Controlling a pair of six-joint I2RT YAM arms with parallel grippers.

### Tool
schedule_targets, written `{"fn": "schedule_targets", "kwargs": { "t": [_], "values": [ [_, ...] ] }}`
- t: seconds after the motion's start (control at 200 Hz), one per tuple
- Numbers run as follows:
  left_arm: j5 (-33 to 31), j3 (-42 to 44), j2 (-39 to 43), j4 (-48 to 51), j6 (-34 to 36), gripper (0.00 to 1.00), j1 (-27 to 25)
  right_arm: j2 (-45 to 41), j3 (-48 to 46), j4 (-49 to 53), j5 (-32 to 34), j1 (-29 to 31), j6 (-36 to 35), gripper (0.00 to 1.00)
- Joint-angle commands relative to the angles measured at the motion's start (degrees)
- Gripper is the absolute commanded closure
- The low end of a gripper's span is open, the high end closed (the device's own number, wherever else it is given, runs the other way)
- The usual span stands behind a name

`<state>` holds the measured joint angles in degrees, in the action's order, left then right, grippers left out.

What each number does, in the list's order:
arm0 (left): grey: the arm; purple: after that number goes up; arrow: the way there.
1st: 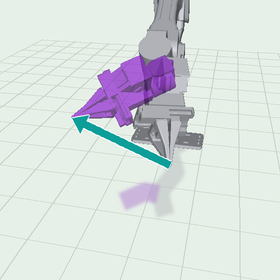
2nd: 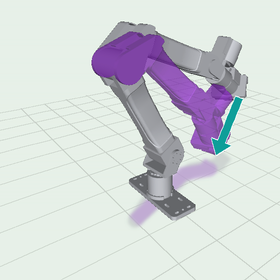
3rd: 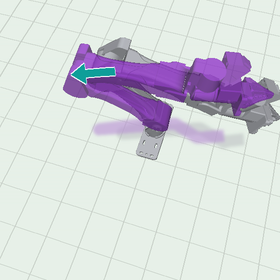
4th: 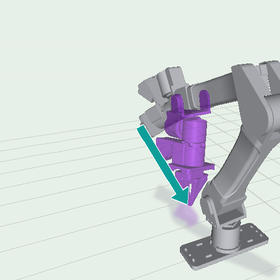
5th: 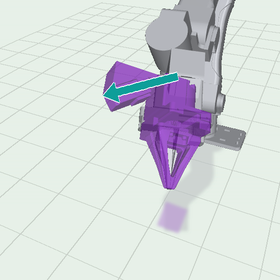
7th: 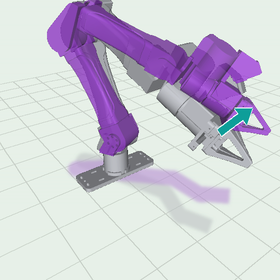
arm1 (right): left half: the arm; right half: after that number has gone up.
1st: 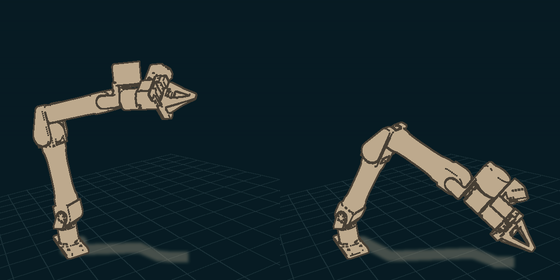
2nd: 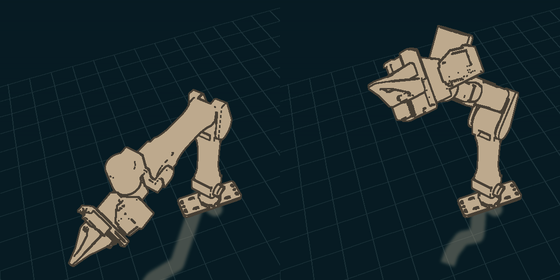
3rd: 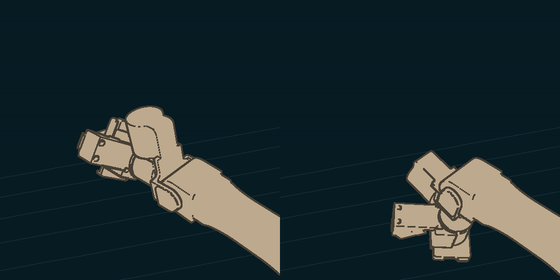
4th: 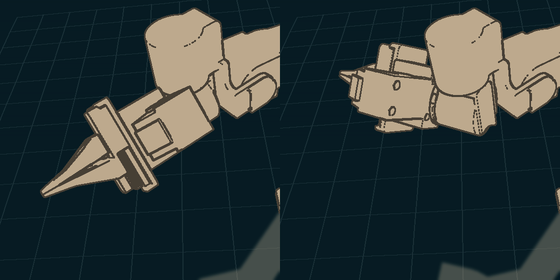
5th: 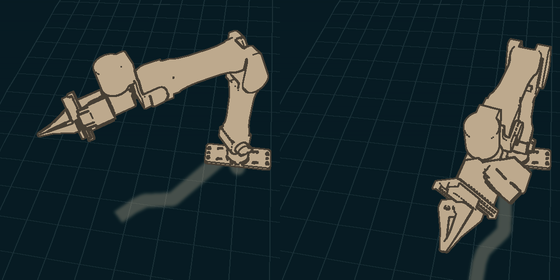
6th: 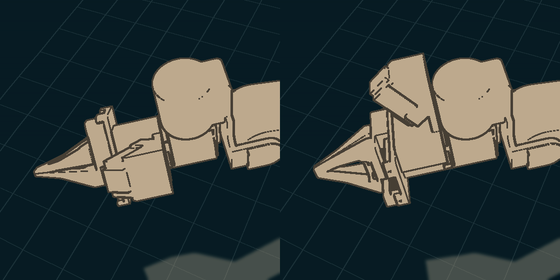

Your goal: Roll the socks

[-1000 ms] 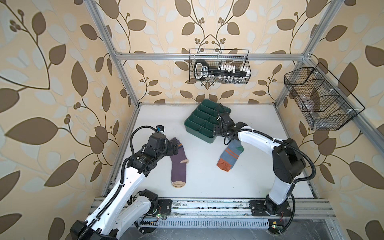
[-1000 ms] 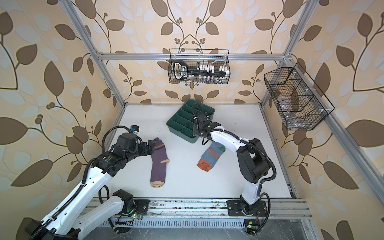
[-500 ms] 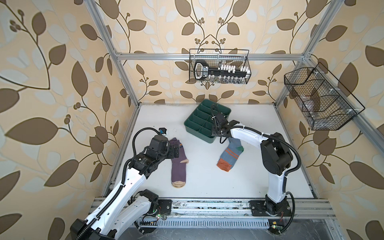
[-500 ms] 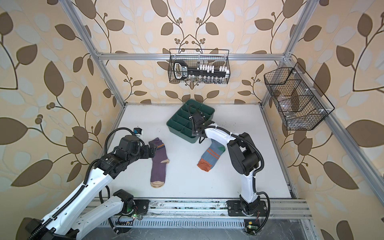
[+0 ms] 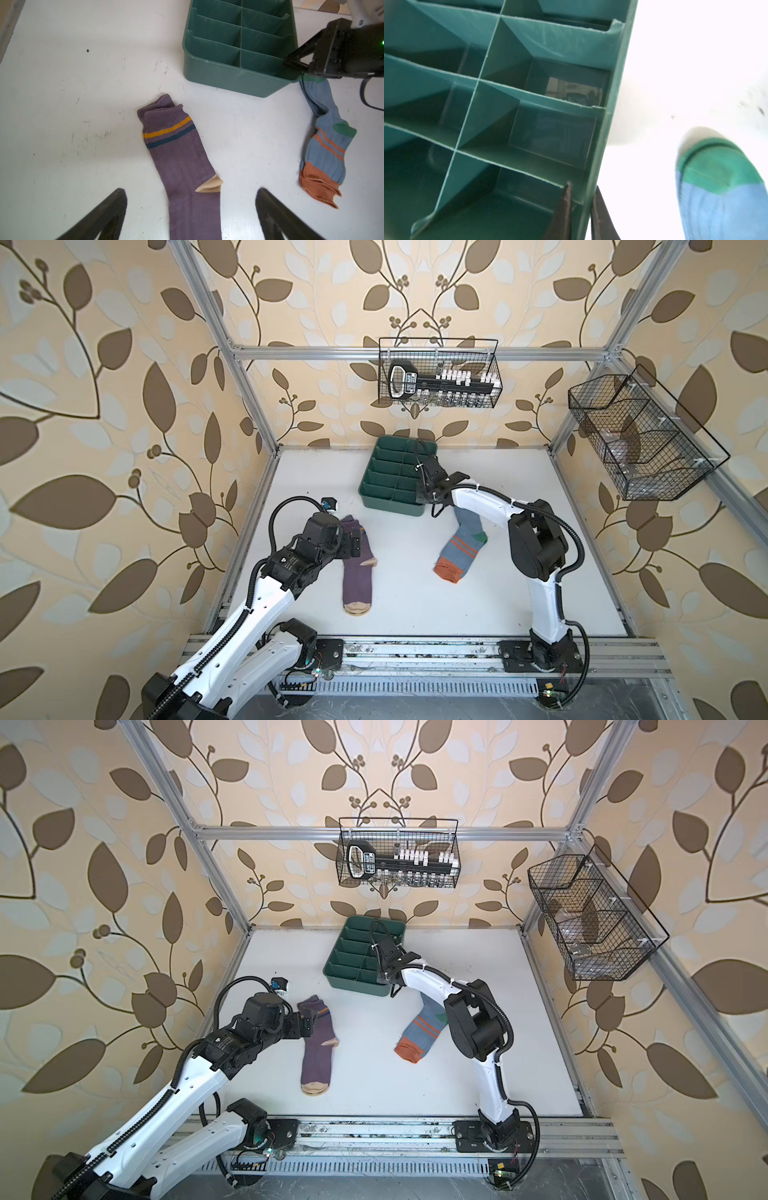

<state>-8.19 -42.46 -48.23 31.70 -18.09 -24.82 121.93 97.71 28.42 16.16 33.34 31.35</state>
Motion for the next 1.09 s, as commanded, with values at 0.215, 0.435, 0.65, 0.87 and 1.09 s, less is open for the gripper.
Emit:
{"fn": "schedule_targets", "kwargs": {
  "t": [0.215, 0.435, 0.65, 0.87, 1.09],
  "values": [
    [-2.17, 1.32, 0.04, -2.32, 1.11, 0.01, -1.28, 5.82, 6.78, 5.93, 1.69, 4.75, -7.86, 0.93],
    [-1.92, 1.36, 0.11, -2.2, 0.89, 0.01, -1.52, 8.26, 10.94, 7.02, 1.69, 6.58, -9.37, 0.93],
    [-1.84, 1.48, 0.32, -2.29, 0.81, 0.01, -1.64, 9.88, 13.41, 7.52, 0.38, 7.61, -9.69, 0.93],
    [-1.75, 1.46, 0.34, -2.36, 0.7, 0.01, -1.63, 11.13, 15.35, 8.59, -0.64, 8.32, -10.14, 0.87],
    [-0.77, 1.24, 0.3, -2.36, 1.17, 0.01, -1.63, 5.83, 17.22, 10.86, -2.66, 8.34, -11.11, 0.47]
  ]
}}
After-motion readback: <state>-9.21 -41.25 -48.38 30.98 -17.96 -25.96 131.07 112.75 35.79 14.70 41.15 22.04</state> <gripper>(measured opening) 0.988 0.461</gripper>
